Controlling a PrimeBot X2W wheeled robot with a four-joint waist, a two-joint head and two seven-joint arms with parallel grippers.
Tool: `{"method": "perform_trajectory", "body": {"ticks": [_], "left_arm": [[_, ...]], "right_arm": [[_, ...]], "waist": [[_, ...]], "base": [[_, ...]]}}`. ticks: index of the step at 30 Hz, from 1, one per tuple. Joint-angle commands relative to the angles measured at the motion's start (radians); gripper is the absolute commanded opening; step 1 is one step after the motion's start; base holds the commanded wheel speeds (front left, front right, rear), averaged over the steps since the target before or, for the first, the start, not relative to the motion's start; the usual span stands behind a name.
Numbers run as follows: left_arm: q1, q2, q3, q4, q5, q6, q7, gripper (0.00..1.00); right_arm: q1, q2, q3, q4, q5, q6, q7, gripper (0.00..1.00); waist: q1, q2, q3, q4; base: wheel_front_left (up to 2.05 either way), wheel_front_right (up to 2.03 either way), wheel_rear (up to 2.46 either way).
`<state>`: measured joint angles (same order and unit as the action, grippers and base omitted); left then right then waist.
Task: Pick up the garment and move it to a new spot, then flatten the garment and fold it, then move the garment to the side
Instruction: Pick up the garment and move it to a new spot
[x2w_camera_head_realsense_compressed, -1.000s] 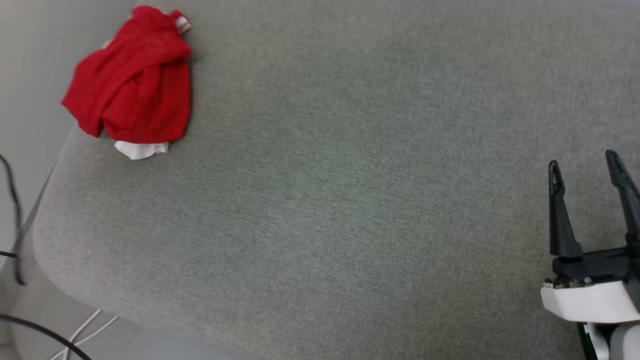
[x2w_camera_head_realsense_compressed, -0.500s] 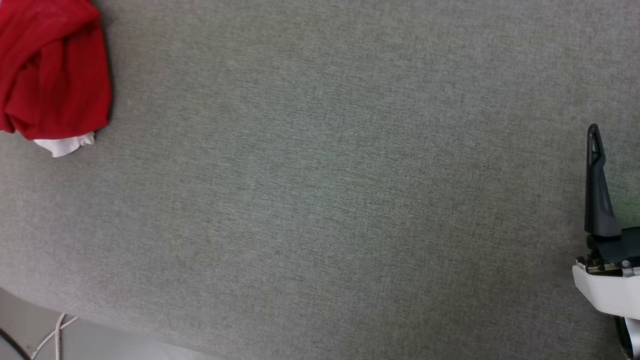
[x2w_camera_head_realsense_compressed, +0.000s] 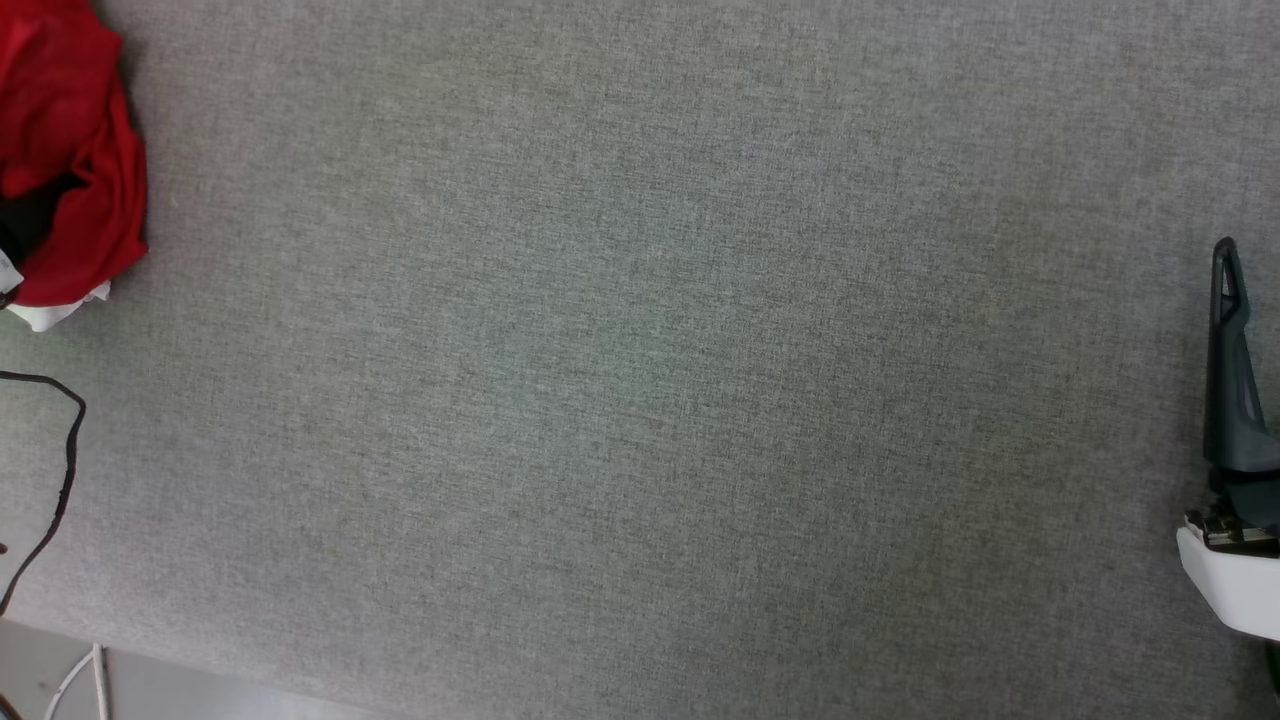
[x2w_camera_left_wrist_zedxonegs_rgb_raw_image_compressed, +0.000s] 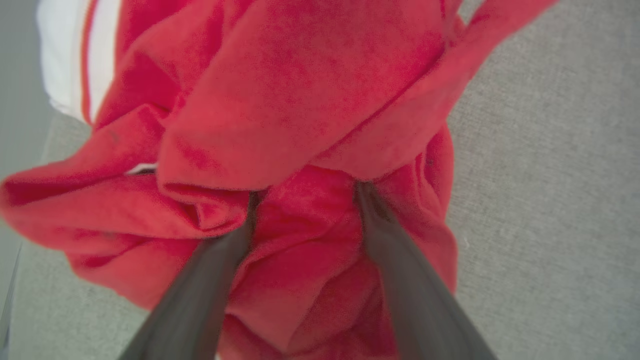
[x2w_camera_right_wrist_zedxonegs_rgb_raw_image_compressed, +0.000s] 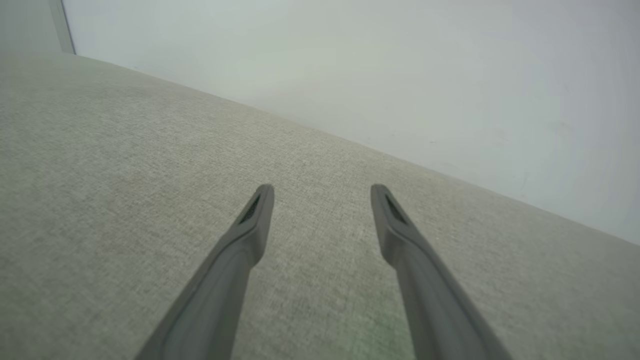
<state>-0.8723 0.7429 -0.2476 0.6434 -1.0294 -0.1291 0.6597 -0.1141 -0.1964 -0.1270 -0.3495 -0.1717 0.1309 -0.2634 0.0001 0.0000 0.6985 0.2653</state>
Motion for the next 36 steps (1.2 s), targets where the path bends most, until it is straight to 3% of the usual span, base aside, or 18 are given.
{"method": "perform_trajectory", "body": {"ticks": [1,4,5,6,7,17,23,36], "left_arm": [[0.022,-0.020,-0.016,0.015,-0.007,0.000,0.018,1.00],[0.025,-0.040,-0.058,0.026,-0.023,0.000,0.030,1.00],[0.024,-0.039,-0.069,0.023,-0.025,0.000,0.023,0.78],[0.020,-0.036,-0.077,0.021,-0.029,0.000,0.011,0.25],[0.015,-0.031,-0.080,0.023,-0.035,0.000,0.002,0.00],[-0.061,0.087,-0.140,-0.068,-0.005,0.000,-0.129,0.00],[-0.137,0.151,-0.201,-0.167,0.032,0.000,-0.155,0.00],[-0.360,0.146,-0.365,-0.375,0.127,0.000,-0.065,0.00]], "right_arm": [[0.002,-0.006,-0.001,-0.005,-0.005,0.000,-0.002,1.00],[-0.001,-0.007,0.001,-0.001,-0.005,0.000,-0.002,1.00],[-0.002,-0.007,0.001,0.001,-0.005,0.000,-0.002,1.00],[-0.003,-0.006,0.002,0.004,-0.005,0.000,-0.002,1.00],[-0.004,-0.005,0.004,0.007,-0.006,0.000,-0.002,1.00],[-0.006,0.025,0.044,0.052,0.014,0.000,-0.002,1.00],[-0.014,0.059,0.072,0.087,0.027,0.000,-0.002,1.00],[-0.009,0.131,0.104,0.143,0.057,0.000,-0.002,1.00]], "waist": [[-0.0001,0.0000,0.004,0.000],[-0.0001,0.0000,0.009,-0.002],[-0.0001,0.0000,0.008,-0.001],[-0.0001,0.0000,0.006,-0.001],[-0.0001,0.0000,0.001,0.000],[-0.0001,0.0000,-0.118,0.001],[-0.0001,0.0000,-0.212,-0.008],[-0.0001,0.0000,-0.359,-0.118]], "base": [[0.00,0.00,0.00],[0.00,0.00,0.00],[0.00,0.00,0.00],[0.00,0.00,0.00],[0.00,0.00,0.00],[0.00,0.00,0.00],[0.00,0.00,0.00],[0.00,0.00,0.00]]}}
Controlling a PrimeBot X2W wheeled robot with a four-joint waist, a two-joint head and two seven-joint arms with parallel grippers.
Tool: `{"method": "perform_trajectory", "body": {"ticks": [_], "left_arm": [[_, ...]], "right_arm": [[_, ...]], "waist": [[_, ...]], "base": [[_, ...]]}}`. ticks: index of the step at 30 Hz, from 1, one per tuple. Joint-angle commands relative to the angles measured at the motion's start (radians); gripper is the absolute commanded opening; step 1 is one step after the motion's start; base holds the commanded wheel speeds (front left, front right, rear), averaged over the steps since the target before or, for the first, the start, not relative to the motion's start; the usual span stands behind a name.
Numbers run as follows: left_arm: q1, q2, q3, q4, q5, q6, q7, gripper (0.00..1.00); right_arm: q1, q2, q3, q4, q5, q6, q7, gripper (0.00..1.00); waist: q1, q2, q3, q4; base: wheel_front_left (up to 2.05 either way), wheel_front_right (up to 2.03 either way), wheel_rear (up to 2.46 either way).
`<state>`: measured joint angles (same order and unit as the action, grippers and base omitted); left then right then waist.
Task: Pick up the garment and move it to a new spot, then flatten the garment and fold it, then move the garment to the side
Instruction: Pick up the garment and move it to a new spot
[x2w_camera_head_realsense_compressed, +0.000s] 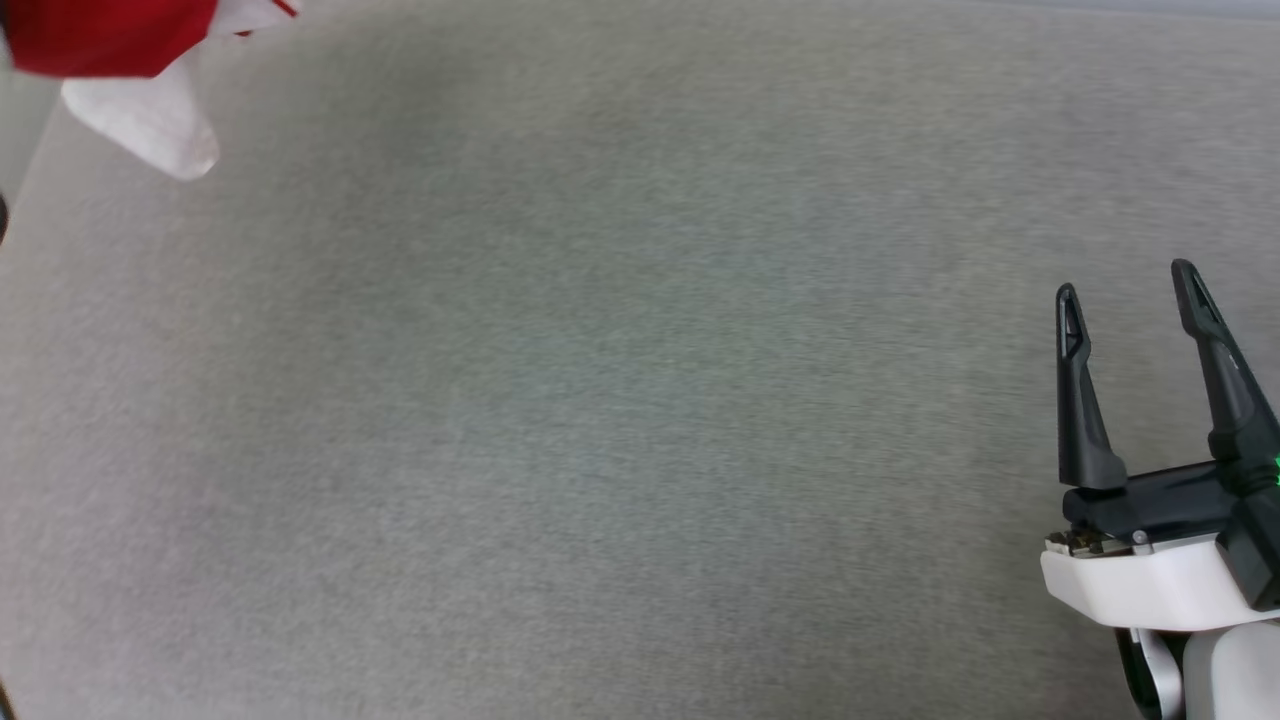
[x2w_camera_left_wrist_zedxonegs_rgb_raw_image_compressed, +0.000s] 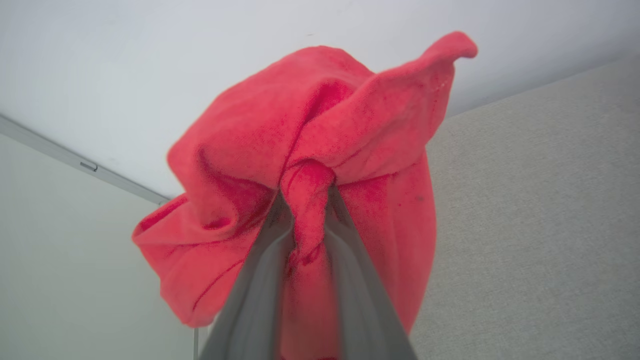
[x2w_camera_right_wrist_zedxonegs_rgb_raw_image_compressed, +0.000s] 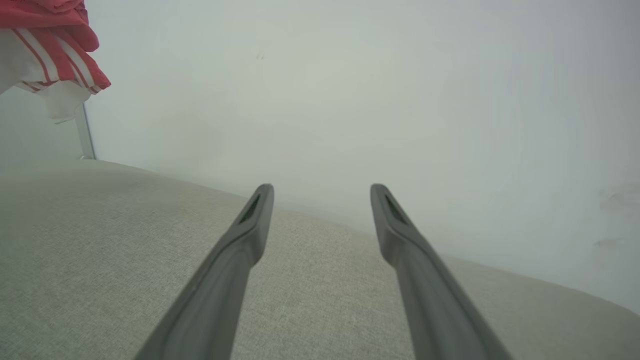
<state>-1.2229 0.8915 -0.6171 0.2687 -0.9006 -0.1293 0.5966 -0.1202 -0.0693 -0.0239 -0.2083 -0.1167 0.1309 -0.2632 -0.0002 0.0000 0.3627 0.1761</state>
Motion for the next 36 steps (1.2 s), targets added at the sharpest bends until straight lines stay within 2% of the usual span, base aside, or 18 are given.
{"method": "perform_trajectory", "body": {"ticks": [1,11,19,28,36], "left_arm": [[-0.023,-0.009,-0.007,-0.014,-0.001,0.000,0.005,0.00],[-0.102,-0.068,-0.135,-0.149,0.000,0.000,0.047,0.00],[-0.066,-0.138,-0.252,-0.238,-0.007,0.000,0.033,0.00],[0.088,-0.229,-0.415,-0.289,-0.009,0.000,0.010,0.00],[0.237,-0.297,-0.554,-0.196,-0.008,0.000,-0.057,0.00]], "right_arm": [[-0.003,0.007,0.001,0.004,0.003,0.000,-0.002,1.00],[0.003,0.020,-0.007,0.024,0.045,0.000,-0.002,1.00],[0.011,0.020,-0.013,0.034,0.093,0.000,-0.002,1.00],[0.000,0.020,-0.012,0.038,0.108,0.000,-0.002,1.00],[-0.017,0.020,-0.007,0.046,0.115,0.000,-0.002,1.00]], "waist": [[0.0002,0.0000,-0.029,-0.043],[0.0002,0.0000,-0.072,-0.188],[0.0002,0.0000,-0.079,-0.282],[0.0002,0.0000,-0.056,-0.337],[0.0002,0.0000,-0.020,-0.353]], "base": [[0.00,0.00,0.00],[0.00,0.00,0.00],[0.00,0.00,0.00],[0.00,0.00,0.00],[0.00,0.00,0.00]]}}
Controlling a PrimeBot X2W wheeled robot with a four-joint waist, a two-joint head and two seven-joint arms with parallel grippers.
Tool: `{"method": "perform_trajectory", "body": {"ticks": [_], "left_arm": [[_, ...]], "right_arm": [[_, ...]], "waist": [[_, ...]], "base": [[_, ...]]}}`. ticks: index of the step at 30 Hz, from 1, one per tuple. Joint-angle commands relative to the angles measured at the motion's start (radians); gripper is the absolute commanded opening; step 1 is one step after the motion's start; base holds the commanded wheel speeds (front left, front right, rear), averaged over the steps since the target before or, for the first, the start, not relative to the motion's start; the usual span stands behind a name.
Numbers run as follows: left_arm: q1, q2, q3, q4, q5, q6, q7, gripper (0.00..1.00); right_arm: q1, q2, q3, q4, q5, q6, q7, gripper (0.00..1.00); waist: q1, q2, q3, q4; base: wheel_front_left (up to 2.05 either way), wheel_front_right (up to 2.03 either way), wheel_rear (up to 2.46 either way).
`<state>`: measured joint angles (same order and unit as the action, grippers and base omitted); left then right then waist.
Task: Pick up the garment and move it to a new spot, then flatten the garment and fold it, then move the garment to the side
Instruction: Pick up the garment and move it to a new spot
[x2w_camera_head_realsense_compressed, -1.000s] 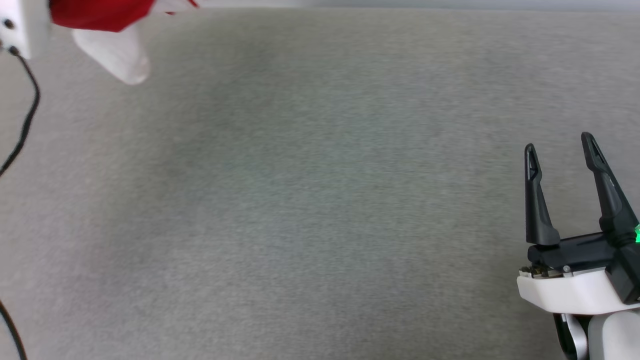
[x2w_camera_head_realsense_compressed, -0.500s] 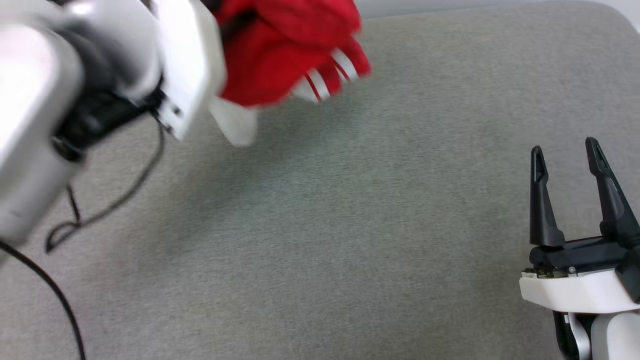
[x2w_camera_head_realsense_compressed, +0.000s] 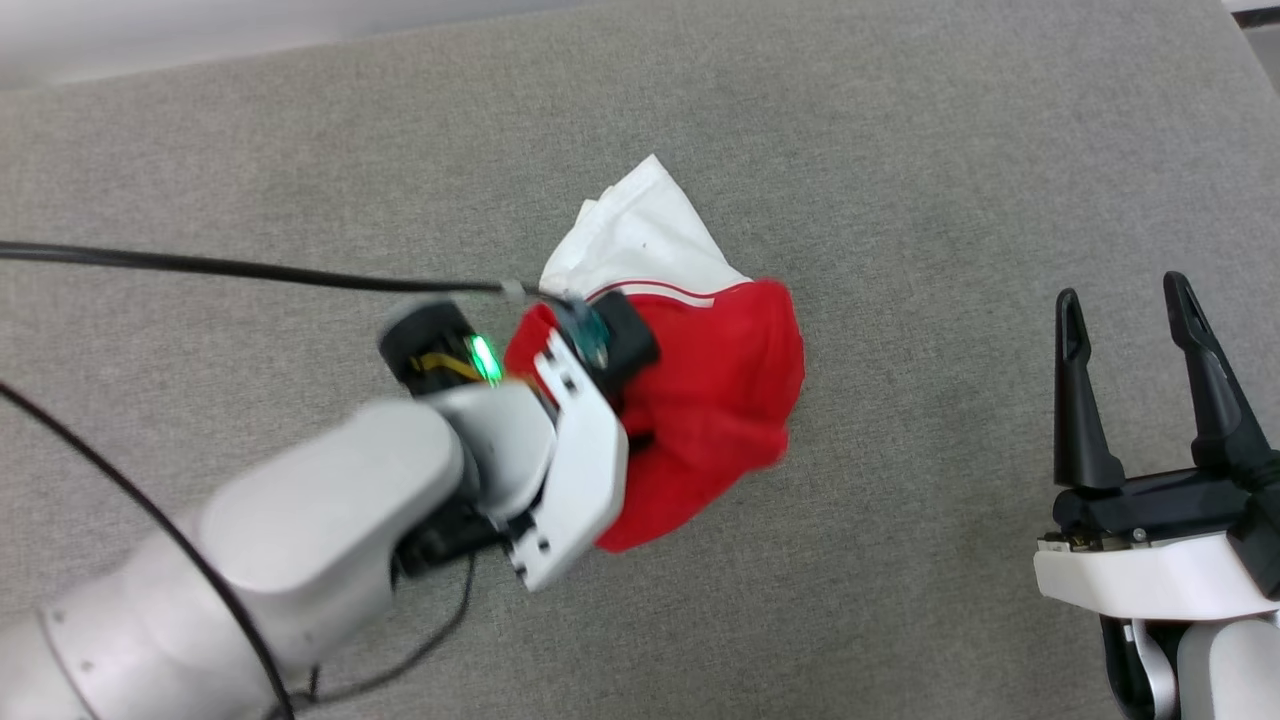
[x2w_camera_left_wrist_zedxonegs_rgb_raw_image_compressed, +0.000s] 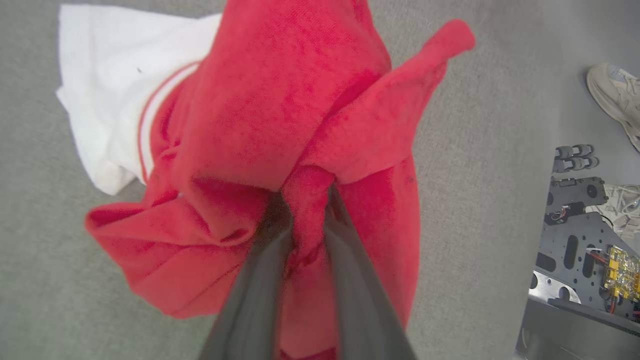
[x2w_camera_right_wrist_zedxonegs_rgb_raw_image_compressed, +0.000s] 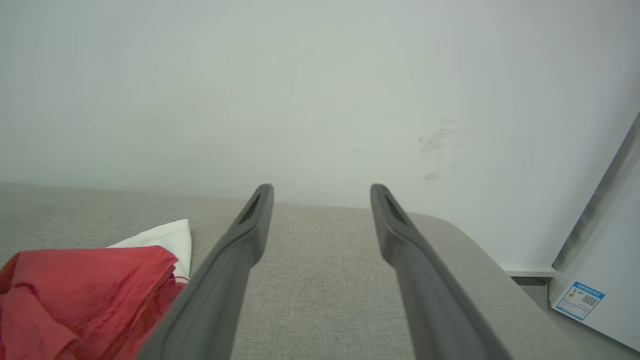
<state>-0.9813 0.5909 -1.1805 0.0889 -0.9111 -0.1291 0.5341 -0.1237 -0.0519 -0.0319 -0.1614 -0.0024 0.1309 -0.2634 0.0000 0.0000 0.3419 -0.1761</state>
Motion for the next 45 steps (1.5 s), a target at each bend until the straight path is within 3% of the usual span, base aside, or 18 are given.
{"method": "perform_trajectory", "body": {"ticks": [1,6,7,8,13,19,22,27,31,35,40,45], "left_arm": [[0.013,-0.007,-0.008,0.003,-0.004,0.000,-0.005,0.00],[0.064,-0.052,-0.061,0.090,0.004,0.000,-0.061,0.00],[0.062,-0.061,-0.062,0.103,0.004,0.000,-0.083,0.19],[0.055,-0.069,-0.059,0.116,0.010,0.000,-0.108,1.00],[0.021,-0.092,0.002,0.152,0.045,0.011,-0.278,1.00],[0.057,-0.064,0.115,0.133,0.083,0.113,-0.516,1.00],[0.100,-0.042,0.168,0.113,0.094,0.190,-0.624,1.00],[0.208,0.001,0.243,0.075,0.135,0.353,-0.766,1.00],[0.331,0.012,0.306,0.036,0.173,0.460,-0.797,1.00],[0.489,-0.023,0.456,-0.051,0.249,0.552,-0.801,1.00],[0.710,-0.098,0.641,-0.134,0.392,0.598,-0.799,1.00],[0.882,-0.180,0.778,-0.157,0.507,0.567,-0.799,1.00]], "right_arm": [[-0.015,0.003,0.001,0.002,0.000,0.000,-0.002,1.00],[-0.013,0.003,-0.003,0.011,-0.007,0.000,-0.002,1.00],[-0.010,0.003,-0.006,0.013,-0.010,0.000,-0.002,1.00],[-0.006,0.003,-0.008,0.015,-0.011,0.000,-0.002,1.00],[0.021,0.003,-0.006,0.027,-0.024,0.000,-0.002,1.00],[0.058,0.002,-0.008,0.038,-0.031,0.000,-0.002,1.00],[0.073,0.002,-0.011,0.040,-0.038,0.000,-0.002,1.00],[0.097,0.002,-0.016,0.046,-0.041,0.000,-0.002,1.00],[0.113,0.002,-0.017,0.051,-0.038,0.000,-0.002,1.00],[0.129,0.002,-0.022,0.057,-0.031,0.000,-0.002,1.00],[0.149,0.002,-0.028,0.065,-0.010,0.000,-0.002,1.00],[0.168,0.002,-0.029,0.076,0.008,0.000,-0.002,1.00]], "waist": [[0.0000,0.0000,0.004,-0.002],[0.0000,0.0000,0.008,0.005],[0.0000,0.0000,0.005,0.009],[0.0000,0.0000,0.000,0.014],[0.0000,0.0000,-0.047,0.043],[0.0000,0.0000,-0.117,0.090],[0.0000,0.0000,-0.147,0.116],[0.0000,0.0000,-0.188,0.159],[0.0000,0.0000,-0.215,0.187],[0.0000,0.0000,-0.237,0.206],[0.0000,0.0000,-0.264,0.222],[0.0000,0.0000,-0.284,0.228]], "base": [[0.00,0.00,0.00],[0.00,0.00,0.00],[0.00,0.00,0.00],[0.00,0.00,0.00],[0.00,0.00,0.00],[0.00,0.00,0.00],[0.00,0.00,0.00],[0.00,0.00,0.00],[0.00,0.00,0.00],[0.00,0.00,0.00],[0.00,0.00,0.00],[0.00,0.00,0.00]]}}
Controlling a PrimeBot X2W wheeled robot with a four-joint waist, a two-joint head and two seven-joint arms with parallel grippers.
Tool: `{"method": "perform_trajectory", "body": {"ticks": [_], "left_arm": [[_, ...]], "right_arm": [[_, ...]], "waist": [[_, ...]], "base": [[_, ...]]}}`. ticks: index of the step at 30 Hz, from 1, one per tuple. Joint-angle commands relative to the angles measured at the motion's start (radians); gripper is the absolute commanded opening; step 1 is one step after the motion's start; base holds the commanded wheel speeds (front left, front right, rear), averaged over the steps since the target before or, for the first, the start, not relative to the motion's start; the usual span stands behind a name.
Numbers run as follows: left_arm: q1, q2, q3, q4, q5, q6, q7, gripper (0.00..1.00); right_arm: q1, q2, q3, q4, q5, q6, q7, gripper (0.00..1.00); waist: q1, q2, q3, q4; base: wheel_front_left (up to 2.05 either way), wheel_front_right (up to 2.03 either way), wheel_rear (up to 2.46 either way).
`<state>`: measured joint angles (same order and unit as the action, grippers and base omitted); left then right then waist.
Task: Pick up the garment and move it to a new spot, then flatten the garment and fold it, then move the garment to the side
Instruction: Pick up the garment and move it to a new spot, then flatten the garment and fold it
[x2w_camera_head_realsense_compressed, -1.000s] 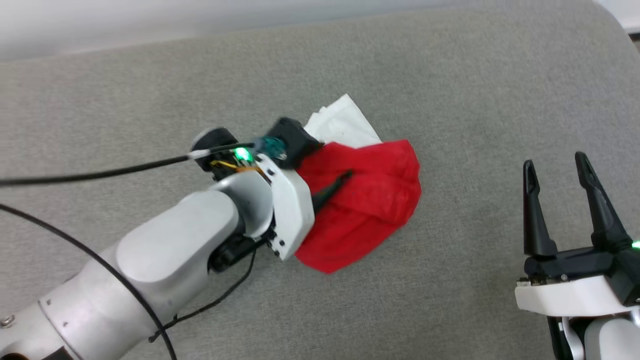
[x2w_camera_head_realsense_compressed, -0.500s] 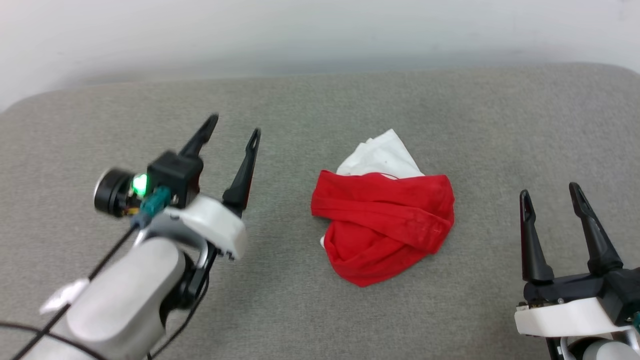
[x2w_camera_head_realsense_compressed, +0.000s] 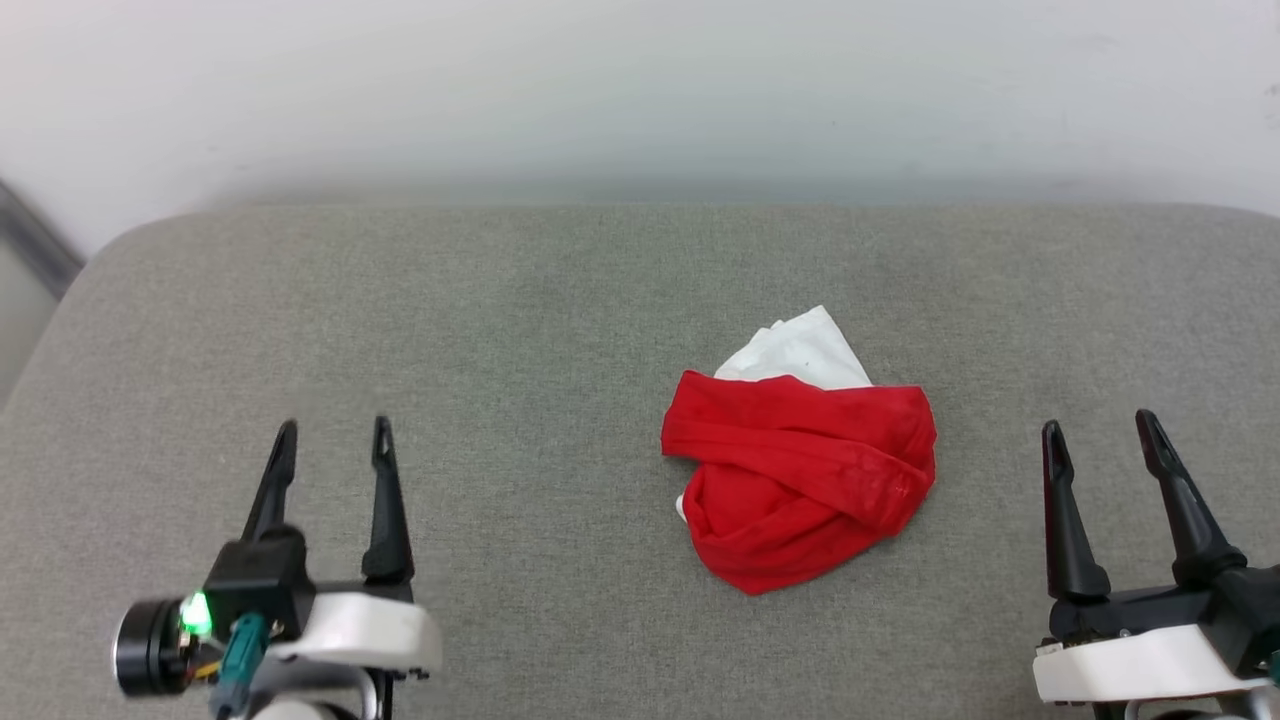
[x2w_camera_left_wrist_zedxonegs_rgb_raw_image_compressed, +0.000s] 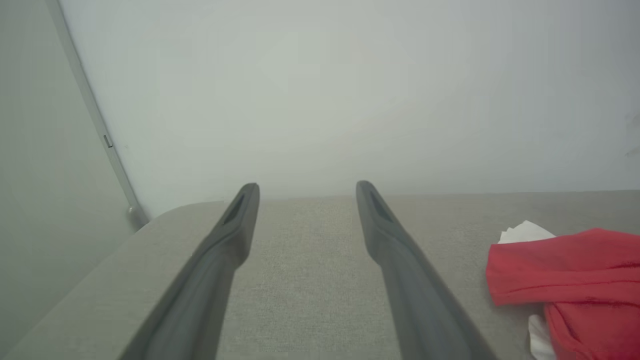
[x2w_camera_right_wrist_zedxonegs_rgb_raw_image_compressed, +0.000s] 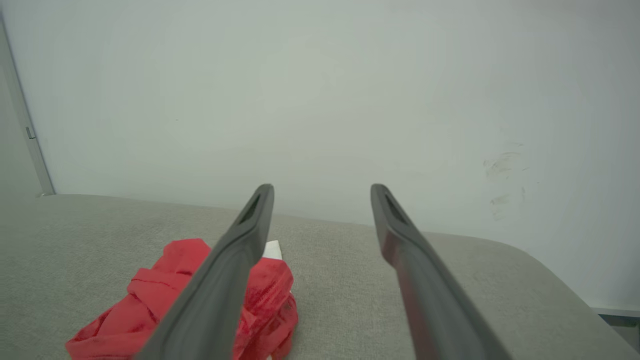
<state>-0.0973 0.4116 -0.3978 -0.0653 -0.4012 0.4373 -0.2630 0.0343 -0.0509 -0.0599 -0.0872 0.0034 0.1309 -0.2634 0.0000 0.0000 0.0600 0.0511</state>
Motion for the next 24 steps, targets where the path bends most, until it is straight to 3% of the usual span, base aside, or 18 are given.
{"method": "perform_trajectory", "body": {"ticks": [1,13,24], "left_arm": [[0.026,-0.020,0.021,-0.009,0.015,-0.012,-0.002,1.00],[0.200,-0.175,0.173,0.022,0.187,-0.191,-0.003,1.00],[0.241,-0.261,0.263,0.028,0.270,-0.288,-0.003,1.00]], "right_arm": [[0.013,0.001,-0.001,0.004,0.007,0.000,-0.002,1.00],[0.071,0.001,-0.010,0.040,0.053,0.000,-0.002,1.00],[0.111,0.001,-0.013,0.050,0.091,0.000,-0.002,1.00]], "waist": [[0.0000,0.0000,-0.006,0.001],[0.0000,0.0000,-0.053,-0.003],[0.0000,0.0000,-0.068,-0.015]], "base": [[0.00,0.00,0.00],[0.00,0.00,0.00],[0.00,0.00,0.00]]}}
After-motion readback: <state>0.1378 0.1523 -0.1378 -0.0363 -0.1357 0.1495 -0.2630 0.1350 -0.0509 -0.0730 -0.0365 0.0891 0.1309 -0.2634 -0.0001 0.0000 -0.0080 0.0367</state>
